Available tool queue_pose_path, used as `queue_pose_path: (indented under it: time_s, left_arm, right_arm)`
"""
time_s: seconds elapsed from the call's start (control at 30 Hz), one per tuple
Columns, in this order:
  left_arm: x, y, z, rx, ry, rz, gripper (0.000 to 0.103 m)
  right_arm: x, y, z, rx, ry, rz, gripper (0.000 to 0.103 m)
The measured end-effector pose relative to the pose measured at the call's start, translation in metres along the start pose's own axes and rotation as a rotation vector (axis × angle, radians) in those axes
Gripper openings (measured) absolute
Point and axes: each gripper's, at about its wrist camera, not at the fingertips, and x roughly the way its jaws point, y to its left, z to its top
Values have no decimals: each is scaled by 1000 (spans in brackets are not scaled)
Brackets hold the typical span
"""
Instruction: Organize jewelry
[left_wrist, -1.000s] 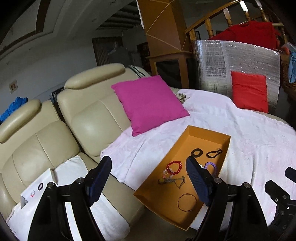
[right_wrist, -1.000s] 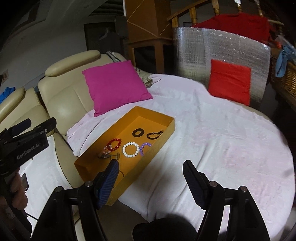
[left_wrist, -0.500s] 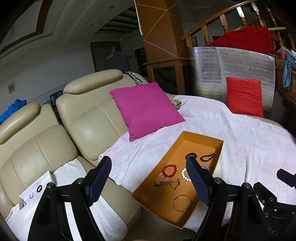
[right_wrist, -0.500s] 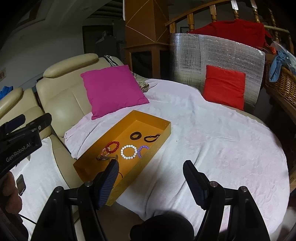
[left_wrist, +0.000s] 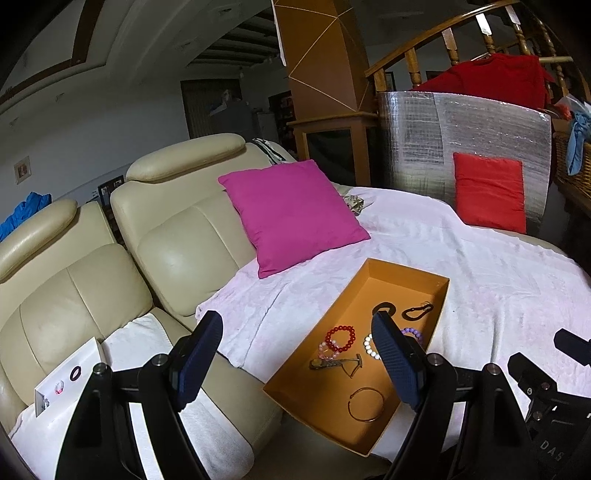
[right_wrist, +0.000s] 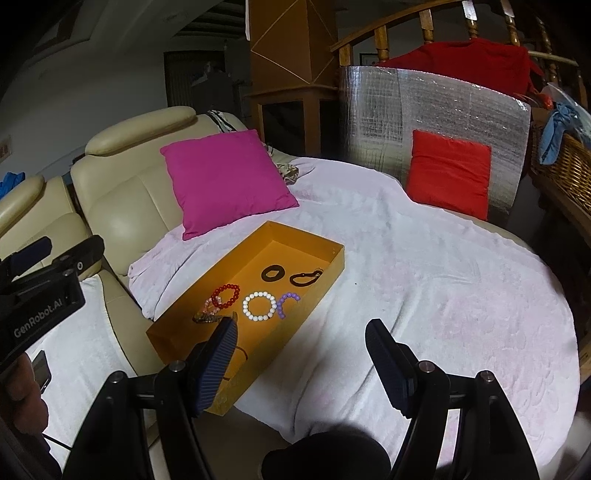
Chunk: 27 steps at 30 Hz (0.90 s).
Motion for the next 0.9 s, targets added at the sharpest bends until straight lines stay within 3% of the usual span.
queue_pose_path:
  time_s: [0.9]
  left_arm:
    - [42, 16, -6, -53, 61, -26, 83]
  right_arm:
    - [33, 16, 15, -16, 35, -20, 75]
